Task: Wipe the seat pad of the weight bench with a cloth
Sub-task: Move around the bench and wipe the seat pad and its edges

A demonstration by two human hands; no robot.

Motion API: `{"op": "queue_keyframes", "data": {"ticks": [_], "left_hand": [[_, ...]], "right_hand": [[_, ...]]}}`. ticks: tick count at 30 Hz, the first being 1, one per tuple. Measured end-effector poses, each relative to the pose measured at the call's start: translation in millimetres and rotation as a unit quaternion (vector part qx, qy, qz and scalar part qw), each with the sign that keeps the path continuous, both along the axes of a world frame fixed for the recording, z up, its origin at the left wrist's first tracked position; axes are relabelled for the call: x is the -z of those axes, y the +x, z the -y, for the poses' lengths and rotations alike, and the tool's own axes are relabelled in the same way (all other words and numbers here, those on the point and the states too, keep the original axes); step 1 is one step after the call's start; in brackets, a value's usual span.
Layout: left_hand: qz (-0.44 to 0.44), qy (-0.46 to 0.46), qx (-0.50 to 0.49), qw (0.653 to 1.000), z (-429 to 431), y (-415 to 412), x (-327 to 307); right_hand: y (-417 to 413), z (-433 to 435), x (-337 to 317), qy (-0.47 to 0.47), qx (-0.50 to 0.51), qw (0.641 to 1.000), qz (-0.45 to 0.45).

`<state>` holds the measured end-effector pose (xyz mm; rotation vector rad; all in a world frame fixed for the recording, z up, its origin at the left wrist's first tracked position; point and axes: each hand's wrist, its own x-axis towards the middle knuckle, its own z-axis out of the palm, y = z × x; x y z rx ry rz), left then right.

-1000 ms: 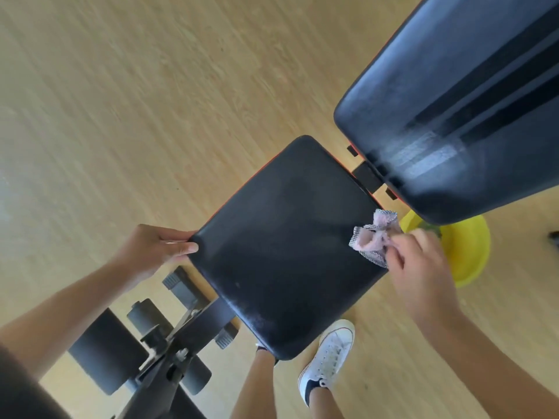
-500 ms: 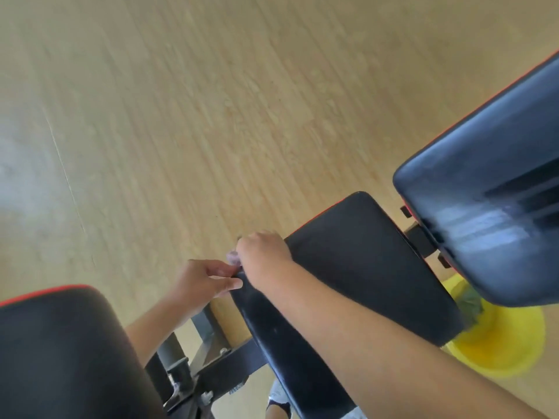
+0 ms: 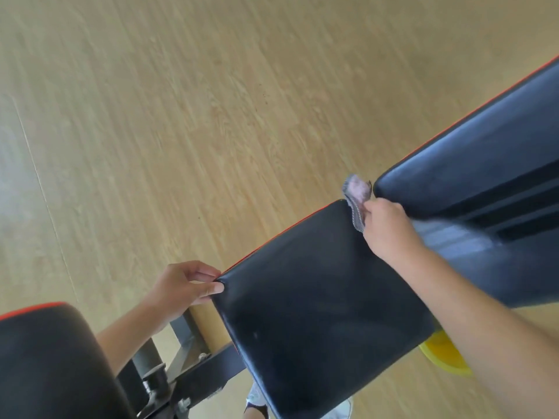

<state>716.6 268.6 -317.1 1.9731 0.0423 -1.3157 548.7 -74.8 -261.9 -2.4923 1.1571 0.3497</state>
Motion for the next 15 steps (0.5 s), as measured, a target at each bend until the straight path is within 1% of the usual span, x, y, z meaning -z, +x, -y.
{"op": "queue_keyframes", "data": {"ticks": [2, 5, 6, 8, 9, 10, 11, 12, 13, 14, 15], "left_hand": [[-0.006, 0.003, 0.011, 1.0, -1, 2, 0], [-0.014, 0.003, 0.022, 1.0, -2, 6, 2], [-0.017, 0.002, 0.024, 1.0, -2, 7, 3], [-0.015, 0.004, 0.026, 1.0, -4, 7, 3], [-0.013, 0.005, 0.025, 1.0, -5, 6, 3], [-0.012, 0.006, 0.024, 1.0, -4, 6, 2], [-0.011, 0.007, 0.023, 1.0, -3, 5, 1], [-0.012, 0.008, 0.021, 1.0, -2, 5, 0], [-0.013, 0.007, 0.019, 1.0, -1, 4, 0], [-0.013, 0.005, 0.018, 1.0, 0, 3, -1], [-0.013, 0.003, 0.018, 1.0, 1, 2, -2]], "right_hand": [[-41, -14, 4, -0.022, 0.027, 0.999, 0.009], [-112, -44, 6, -0.071, 0.076, 0.994, -0.018], [-133, -51, 5, -0.061, 0.114, 0.991, -0.028], [-169, -51, 4, 0.011, 0.224, 0.974, -0.017], [-186, -51, 4, 0.068, 0.285, 0.956, -0.019], [-202, -55, 3, 0.138, 0.345, 0.928, -0.035], [-216, -67, 3, 0.215, 0.409, 0.886, -0.033], [-225, -85, 3, 0.286, 0.469, 0.836, -0.006], [-227, -104, 2, 0.321, 0.515, 0.794, 0.037], [-222, -121, 0, 0.316, 0.557, 0.762, 0.093], [-214, -132, 2, 0.278, 0.589, 0.747, 0.133]]}}
